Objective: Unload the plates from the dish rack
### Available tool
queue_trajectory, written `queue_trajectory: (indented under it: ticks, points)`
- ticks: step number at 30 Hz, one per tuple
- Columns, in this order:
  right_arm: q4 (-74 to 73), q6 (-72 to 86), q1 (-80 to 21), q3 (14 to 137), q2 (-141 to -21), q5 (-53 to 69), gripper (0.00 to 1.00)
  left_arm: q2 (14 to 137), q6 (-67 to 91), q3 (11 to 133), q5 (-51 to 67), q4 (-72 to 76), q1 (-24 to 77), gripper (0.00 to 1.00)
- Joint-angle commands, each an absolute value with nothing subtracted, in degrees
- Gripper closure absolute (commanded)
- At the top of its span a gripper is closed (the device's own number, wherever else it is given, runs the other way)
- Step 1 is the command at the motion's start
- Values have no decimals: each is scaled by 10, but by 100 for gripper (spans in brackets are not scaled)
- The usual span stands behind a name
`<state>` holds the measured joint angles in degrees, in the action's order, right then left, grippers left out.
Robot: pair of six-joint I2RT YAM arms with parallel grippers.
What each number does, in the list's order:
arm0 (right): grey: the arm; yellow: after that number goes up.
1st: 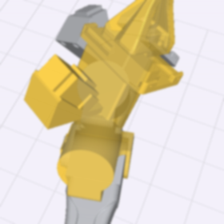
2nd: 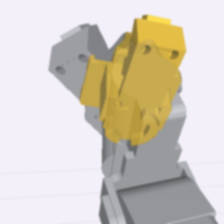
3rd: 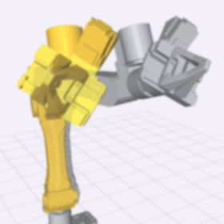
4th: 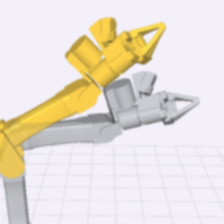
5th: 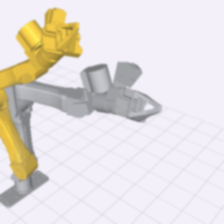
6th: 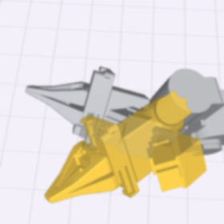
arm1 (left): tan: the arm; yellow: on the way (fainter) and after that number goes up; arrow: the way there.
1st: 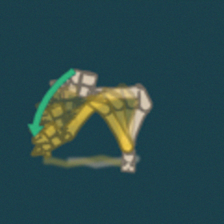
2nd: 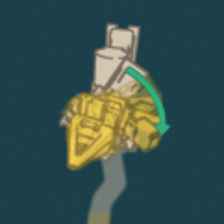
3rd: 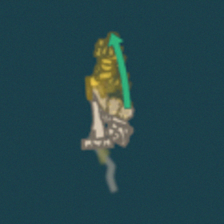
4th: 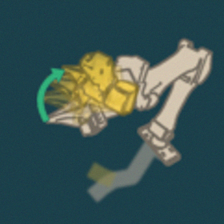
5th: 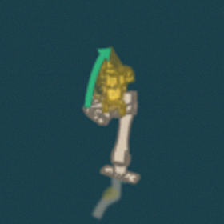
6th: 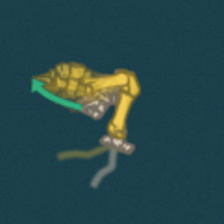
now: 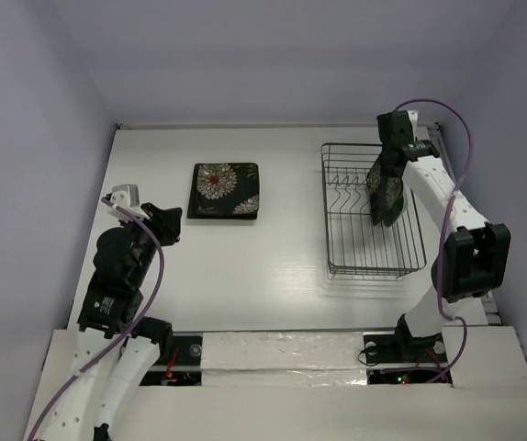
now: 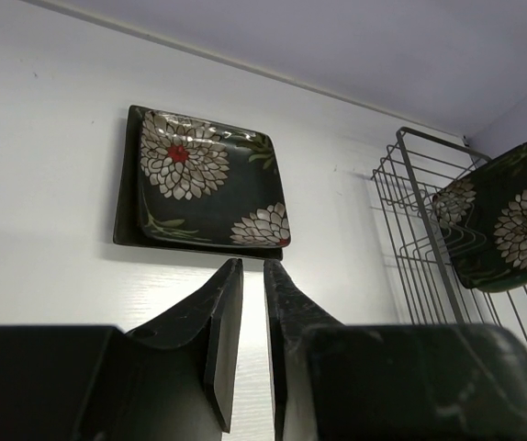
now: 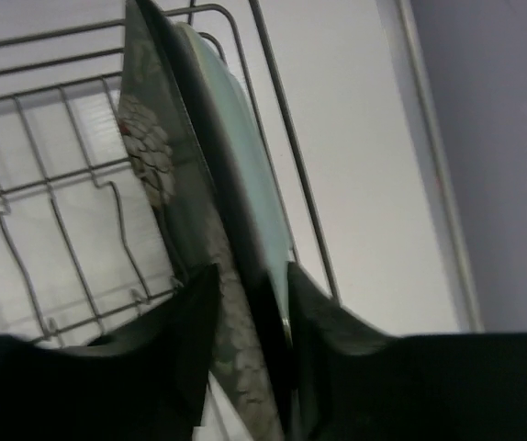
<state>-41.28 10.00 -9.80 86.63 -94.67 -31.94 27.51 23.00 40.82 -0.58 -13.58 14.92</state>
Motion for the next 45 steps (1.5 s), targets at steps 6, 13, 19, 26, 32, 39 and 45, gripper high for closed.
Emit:
queue_trajectory:
  ticks: [6, 13, 19, 26, 32, 39, 45]
  points:
    - [-419, 71, -96, 920, -947, -334, 87, 277, 226, 407, -5, -117, 150, 87]
    - [-425, 42, -101, 939, -882, -352, 100, 277, 225, 406, -3, -117, 150, 86]
    - [-437, 47, -118, 969, -830, -351, 100, 275, 227, 405, -3, -116, 150, 86]
    - [-408, 96, -158, 1004, -747, -258, 100, 274, 227, 405, -3, -115, 150, 86]
    - [-226, 206, -228, 911, -722, -131, 100, 273, 228, 405, -3, -115, 150, 85]
    - [76, 422, -314, 830, -822, -31, 100, 273, 227, 404, -3, -114, 145, 86]
    - [152, 521, -362, 886, -989, -42, 100, 272, 227, 404, -3, -115, 145, 86]
